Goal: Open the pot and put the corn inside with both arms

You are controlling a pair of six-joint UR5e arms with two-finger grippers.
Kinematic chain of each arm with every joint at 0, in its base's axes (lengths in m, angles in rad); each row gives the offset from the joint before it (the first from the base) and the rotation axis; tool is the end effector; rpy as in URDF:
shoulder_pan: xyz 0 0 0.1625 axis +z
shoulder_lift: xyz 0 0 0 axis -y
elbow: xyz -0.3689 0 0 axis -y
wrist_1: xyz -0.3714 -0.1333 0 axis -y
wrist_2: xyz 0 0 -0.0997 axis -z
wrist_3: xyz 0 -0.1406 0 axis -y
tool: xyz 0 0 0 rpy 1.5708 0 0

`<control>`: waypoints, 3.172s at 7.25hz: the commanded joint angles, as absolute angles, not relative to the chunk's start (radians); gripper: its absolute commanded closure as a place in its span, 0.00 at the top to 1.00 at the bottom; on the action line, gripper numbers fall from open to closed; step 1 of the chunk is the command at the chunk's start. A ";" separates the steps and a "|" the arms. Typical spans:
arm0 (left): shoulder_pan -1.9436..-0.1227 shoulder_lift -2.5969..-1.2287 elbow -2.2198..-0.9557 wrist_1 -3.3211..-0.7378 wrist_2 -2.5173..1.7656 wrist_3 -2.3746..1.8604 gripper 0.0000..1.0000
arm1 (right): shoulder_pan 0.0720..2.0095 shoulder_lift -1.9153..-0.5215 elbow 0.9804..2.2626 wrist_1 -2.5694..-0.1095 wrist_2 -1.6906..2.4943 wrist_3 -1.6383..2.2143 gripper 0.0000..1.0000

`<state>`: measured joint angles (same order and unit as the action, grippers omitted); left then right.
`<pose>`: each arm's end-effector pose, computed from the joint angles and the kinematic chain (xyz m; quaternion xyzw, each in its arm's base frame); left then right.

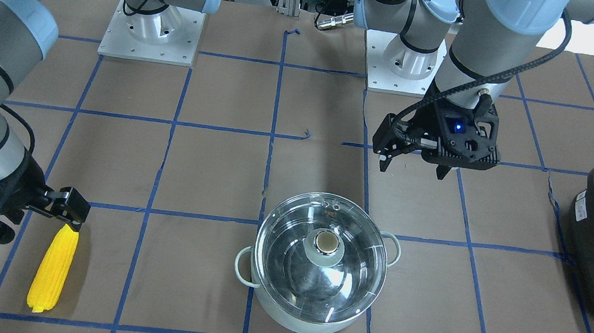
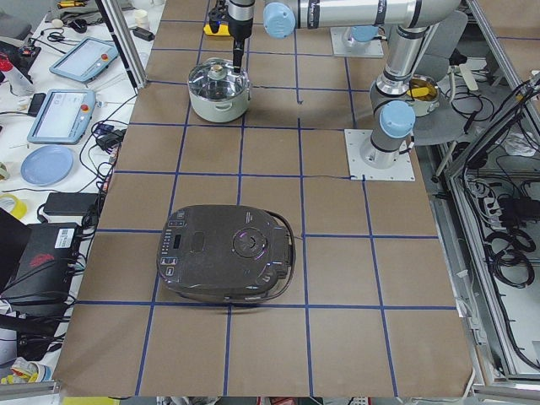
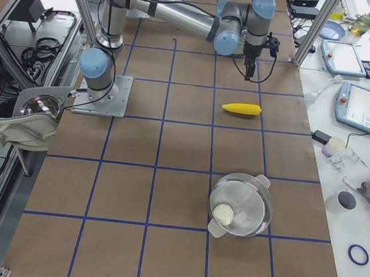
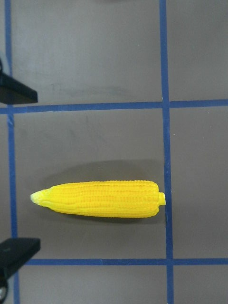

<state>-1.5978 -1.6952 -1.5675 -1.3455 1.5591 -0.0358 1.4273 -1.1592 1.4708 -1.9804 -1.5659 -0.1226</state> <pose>-0.1492 -0.5244 0.3542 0.0041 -0.9986 0.0519 0.0075 0.0448 -0.6269 0.2566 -0.0103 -0.9987 0.0489 0.0041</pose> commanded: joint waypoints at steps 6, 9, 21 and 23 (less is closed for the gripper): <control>-1.715 -1.960 -1.460 -1.166 1.554 -0.290 1.00 | 1.362 -0.899 1.485 -2.207 -1.569 -0.146 0.98; -1.739 -1.996 -1.454 -1.140 1.555 -0.313 1.00 | 1.362 -0.902 1.483 -2.209 -1.562 -0.146 0.42; -1.642 -1.988 -1.330 -1.263 1.626 -0.121 0.00 | 1.713 -1.112 1.267 -1.895 -1.503 0.121 0.21; -1.501 -1.974 -1.351 -1.310 1.626 0.068 0.00 | 1.809 -1.115 1.259 -1.894 -1.525 0.245 0.21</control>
